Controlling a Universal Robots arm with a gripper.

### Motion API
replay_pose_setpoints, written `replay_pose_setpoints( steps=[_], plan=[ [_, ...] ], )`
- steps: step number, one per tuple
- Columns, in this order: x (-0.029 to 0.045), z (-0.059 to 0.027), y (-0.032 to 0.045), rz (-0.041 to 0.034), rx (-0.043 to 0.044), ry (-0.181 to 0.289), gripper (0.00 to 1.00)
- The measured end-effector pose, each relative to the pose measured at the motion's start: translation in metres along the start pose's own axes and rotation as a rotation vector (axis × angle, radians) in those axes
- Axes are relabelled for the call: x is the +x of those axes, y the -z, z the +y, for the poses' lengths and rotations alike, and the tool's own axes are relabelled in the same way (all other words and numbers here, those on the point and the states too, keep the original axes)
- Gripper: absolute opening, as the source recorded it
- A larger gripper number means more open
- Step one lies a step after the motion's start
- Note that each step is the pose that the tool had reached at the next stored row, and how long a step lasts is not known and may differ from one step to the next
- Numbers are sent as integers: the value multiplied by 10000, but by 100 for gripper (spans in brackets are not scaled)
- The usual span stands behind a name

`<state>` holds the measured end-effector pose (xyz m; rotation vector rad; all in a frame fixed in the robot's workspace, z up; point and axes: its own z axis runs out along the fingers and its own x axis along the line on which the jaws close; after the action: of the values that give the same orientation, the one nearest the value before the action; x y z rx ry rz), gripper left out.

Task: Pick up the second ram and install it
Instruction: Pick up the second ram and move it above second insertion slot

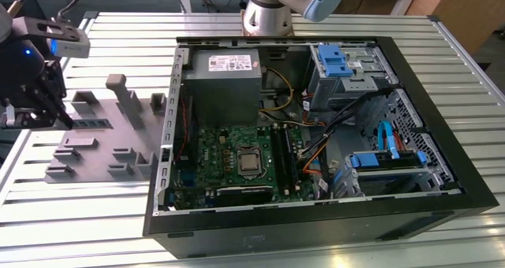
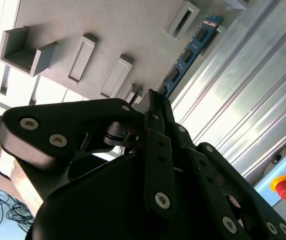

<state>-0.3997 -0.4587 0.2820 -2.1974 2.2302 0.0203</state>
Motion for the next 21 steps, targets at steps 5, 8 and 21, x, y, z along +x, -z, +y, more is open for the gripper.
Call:
replay_pose_setpoints(
  steps=[5, 8, 21],
  plan=[
    [0, 0, 25, 1, -1, 0, 14],
    [-1, 0, 39, 1, -1, 0, 14],
    [-2, 0, 98, 1, -1, 0, 14]
  ],
)
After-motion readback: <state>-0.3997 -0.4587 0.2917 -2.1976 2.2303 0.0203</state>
